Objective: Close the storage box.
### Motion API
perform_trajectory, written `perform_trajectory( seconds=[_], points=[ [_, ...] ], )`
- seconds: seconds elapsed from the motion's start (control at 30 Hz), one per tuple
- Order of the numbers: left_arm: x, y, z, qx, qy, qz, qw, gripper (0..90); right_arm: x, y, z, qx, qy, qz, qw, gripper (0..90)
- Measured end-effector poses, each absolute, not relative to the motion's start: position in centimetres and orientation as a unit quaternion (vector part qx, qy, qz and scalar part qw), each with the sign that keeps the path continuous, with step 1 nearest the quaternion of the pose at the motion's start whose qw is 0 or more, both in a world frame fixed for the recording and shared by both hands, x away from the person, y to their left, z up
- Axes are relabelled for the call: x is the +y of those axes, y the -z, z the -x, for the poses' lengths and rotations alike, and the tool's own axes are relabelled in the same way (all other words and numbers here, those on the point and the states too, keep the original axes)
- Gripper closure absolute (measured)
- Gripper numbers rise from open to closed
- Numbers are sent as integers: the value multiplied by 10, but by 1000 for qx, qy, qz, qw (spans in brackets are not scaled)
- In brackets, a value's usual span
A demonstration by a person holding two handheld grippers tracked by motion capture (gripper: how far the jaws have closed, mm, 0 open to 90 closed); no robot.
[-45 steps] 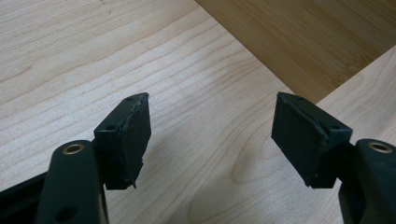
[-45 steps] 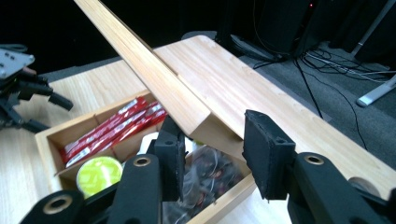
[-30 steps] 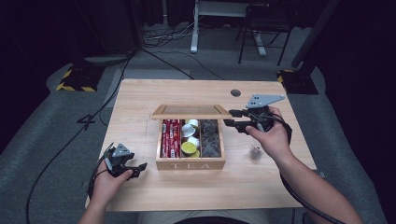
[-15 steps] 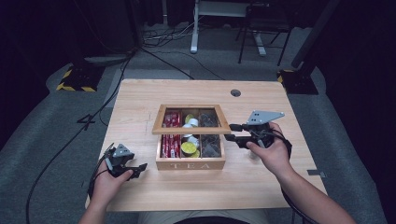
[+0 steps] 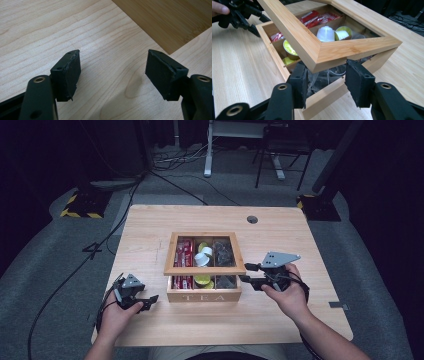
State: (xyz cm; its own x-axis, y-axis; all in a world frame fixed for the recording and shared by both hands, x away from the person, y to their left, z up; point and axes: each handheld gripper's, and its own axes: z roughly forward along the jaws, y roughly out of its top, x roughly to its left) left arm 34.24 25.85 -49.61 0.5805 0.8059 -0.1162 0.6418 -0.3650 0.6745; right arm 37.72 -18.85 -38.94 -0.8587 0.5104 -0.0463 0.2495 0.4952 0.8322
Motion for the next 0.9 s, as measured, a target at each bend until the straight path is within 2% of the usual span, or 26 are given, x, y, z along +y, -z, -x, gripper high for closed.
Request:
perform_trajectory(
  seconds=[0.63, 0.73, 0.9],
  points=[
    [257, 496, -342, 445, -114, -818, 347, 289, -185, 422, -367, 868, -421, -214, 155, 551],
    [257, 496, -342, 444, -116, -818, 347, 289, -184, 427, -366, 870, -419, -214, 145, 586],
    [258, 497, -342, 443, -116, -818, 347, 289, -182, 430, -366, 874, -411, -216, 142, 583]
  ],
)
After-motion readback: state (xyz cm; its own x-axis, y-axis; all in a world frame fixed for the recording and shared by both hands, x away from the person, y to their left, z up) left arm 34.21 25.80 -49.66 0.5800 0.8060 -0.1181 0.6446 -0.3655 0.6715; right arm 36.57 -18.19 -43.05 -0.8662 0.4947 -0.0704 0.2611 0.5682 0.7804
